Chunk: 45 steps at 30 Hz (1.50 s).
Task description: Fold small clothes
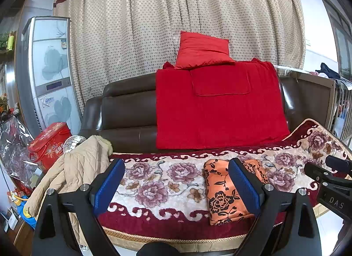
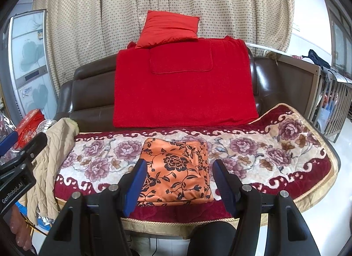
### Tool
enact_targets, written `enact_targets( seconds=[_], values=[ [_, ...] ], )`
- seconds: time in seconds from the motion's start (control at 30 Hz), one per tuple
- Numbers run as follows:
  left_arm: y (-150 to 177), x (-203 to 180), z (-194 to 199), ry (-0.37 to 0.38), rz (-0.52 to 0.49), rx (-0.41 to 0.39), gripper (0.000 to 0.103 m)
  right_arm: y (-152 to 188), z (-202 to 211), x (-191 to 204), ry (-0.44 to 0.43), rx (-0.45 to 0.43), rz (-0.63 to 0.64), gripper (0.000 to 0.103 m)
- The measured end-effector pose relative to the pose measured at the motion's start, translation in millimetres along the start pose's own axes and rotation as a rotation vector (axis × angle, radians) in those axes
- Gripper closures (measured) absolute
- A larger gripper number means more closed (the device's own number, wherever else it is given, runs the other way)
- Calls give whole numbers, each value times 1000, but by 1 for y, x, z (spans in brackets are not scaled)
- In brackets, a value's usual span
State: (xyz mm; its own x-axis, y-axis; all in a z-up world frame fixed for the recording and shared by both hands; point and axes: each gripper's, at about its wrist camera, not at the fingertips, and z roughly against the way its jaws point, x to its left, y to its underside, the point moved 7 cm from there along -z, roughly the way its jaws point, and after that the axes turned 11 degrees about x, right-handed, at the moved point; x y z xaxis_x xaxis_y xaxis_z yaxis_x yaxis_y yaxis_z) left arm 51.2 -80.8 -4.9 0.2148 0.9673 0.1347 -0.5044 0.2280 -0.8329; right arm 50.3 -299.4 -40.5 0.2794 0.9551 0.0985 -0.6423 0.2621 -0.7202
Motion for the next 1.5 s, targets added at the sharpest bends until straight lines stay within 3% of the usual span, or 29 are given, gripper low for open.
enact_targets(
  seconds=[1.5],
  values=[
    [6, 14, -18, 23, 16, 29, 8, -3, -13, 20, 11, 12, 21, 37]
  ],
)
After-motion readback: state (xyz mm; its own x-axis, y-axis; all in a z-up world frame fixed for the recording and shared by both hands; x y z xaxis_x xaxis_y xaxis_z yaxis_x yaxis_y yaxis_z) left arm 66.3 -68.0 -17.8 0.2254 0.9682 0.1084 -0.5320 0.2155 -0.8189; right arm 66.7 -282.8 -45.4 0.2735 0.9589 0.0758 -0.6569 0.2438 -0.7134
